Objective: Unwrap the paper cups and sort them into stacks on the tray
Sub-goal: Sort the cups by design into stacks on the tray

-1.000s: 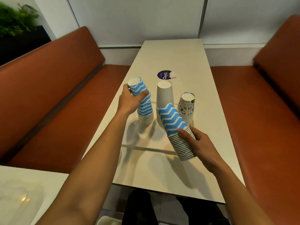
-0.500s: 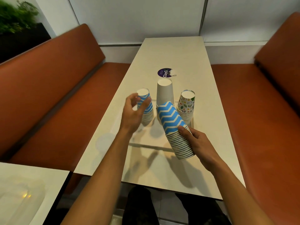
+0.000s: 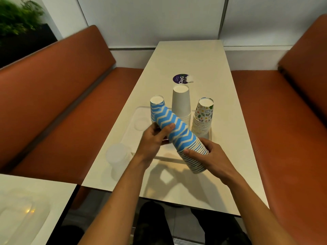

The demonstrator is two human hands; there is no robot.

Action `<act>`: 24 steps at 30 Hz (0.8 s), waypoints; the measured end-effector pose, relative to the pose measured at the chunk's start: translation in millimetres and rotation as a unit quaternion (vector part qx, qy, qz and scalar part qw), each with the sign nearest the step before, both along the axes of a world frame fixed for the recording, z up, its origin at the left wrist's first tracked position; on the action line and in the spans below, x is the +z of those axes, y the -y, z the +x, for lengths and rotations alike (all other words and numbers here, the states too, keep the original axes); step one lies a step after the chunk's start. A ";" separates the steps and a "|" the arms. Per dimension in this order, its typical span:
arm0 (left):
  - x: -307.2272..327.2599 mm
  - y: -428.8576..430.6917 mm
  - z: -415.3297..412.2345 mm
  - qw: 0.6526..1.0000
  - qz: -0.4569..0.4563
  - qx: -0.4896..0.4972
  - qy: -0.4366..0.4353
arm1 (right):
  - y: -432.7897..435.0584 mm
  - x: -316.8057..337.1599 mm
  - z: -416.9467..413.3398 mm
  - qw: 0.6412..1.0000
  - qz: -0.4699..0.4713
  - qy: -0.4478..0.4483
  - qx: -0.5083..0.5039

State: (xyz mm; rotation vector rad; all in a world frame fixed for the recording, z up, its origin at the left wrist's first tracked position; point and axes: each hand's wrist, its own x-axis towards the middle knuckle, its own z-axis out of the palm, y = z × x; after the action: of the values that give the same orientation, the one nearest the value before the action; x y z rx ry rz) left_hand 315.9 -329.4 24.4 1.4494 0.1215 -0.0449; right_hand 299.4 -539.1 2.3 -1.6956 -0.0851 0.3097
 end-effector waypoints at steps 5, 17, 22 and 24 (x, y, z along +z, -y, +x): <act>23.8 -29.6 28.5 0.984 0.008 0.138 0.109 | 3.6 -4.9 2.3 1.000 -0.011 -0.004 -0.008; 29.8 -44.8 116.7 0.948 0.271 0.144 0.082 | 1.5 -0.4 4.2 1.000 -0.001 -0.001 -0.024; 11.7 -43.6 116.8 0.953 0.283 0.106 0.033 | 3.6 -1.1 5.4 0.999 -0.013 0.000 -0.029; 7.9 -44.0 109.9 0.955 0.277 0.101 0.023 | 4.0 -1.7 6.5 0.999 -0.021 -0.001 -0.037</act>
State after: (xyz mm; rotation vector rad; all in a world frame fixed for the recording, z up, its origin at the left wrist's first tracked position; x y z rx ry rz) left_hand 425.8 -285.4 32.3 1.9892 0.2593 0.2067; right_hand 306.0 -543.1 0.6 -1.7365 -0.0143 0.2600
